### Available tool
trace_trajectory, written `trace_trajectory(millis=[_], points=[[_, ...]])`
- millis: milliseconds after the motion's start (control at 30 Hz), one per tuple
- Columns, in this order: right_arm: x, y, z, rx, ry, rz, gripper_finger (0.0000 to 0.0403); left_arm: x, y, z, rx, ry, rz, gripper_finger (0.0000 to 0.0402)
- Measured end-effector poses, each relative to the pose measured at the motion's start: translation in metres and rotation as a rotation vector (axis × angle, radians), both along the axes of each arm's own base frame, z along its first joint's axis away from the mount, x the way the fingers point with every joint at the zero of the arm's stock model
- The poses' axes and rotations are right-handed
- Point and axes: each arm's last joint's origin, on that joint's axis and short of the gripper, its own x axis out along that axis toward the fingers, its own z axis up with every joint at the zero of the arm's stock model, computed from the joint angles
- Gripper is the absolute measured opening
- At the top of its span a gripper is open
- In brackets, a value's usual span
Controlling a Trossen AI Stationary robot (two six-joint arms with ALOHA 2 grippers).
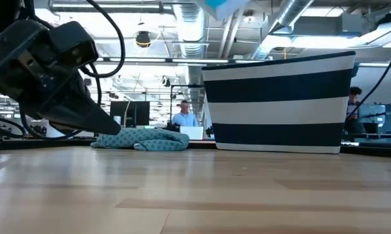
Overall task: Pick & place medical supplies in basket/bin
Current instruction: Put the blue medicine organizer into the blue basket
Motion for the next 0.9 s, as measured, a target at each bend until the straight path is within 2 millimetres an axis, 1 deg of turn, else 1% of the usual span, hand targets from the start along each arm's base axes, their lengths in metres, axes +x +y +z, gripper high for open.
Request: trace_trajectory(millis=[33, 100, 167, 233, 267, 333, 367, 433, 467, 533, 567, 633, 733, 800, 900], points=[[-0.007, -0.005, 0.011, -0.054, 0.003, -0.053, 0.0129, 0.0, 0.0, -0.001, -0.008, 0.006, 0.006, 0.0], [-0.018, -0.016, 0.023, -0.182, 0.062, -0.177, 0.0129, -0.001, 0.001, -0.002, -0.021, 0.015, 0.016, 0.0], [-0.031, -0.027, 0.039, -0.31, 0.097, -0.31, 0.013, -0.001, 0.001, -0.003, -0.026, 0.025, 0.024, 0.0], [-0.049, -0.042, 0.06, -0.415, 0.093, -0.47, 0.0132, -0.002, 0.001, -0.003, -0.027, 0.026, 0.026, 0.0], [-0.057, -0.05, 0.066, -0.461, 0.111, -0.553, 0.0132, -0.001, 0.001, -0.003, -0.029, 0.023, 0.026, 0.0], [-0.069, -0.07, 0.07, -0.539, 0.177, -0.699, 0.0132, -0.001, 0.0, -0.002, -0.033, 0.008, 0.022, 0.0], [-0.072, -0.082, 0.068, -0.58, 0.229, -0.736, 0.0132, 0.0, 0.0, 0.0, -0.032, -0.007, 0.016, 0.0], [-0.076, -0.105, 0.06, -0.629, 0.346, -0.753, 0.0132, 0.002, -0.001, 0.003, -0.025, -0.041, 0.001, 0.0], [-0.079, -0.117, 0.056, -0.611, 0.378, -0.761, 0.0133, 0.003, -0.002, 0.005, -0.022, -0.058, -0.006, 0.0], [-0.082, -0.141, 0.049, -0.522, 0.399, -0.789, 0.0133, 0.004, -0.003, 0.009, -0.015, -0.092, -0.024, 0.0], [-0.083, -0.153, 0.041, -0.478, 0.422, -0.801, 0.0133, 0.005, -0.004, 0.011, -0.008, -0.105, -0.032, 0.0], [-0.081, -0.178, 0.019, -0.404, 0.503, -0.841, 0.0133, 0.006, -0.004, 0.012, 0.008, -0.119, -0.043, 0.0], [-0.074, -0.21, -0.009, -0.341, 0.594, -0.89, 0.0133, 0.006, -0.004, 0.013, 0.008, -0.127, -0.044, 0.0], [-0.07, -0.226, -0.025, -0.32, 0.642, -0.902, 0.0134, 0.006, -0.004, 0.013, 0.009, -0.125, -0.045, 0.0], [-0.062, -0.246, -0.053, -0.294, 0.73, -0.896, 0.0136, 0.006, -0.004, 0.012, 0.025, -0.117, -0.049, 0.0]])
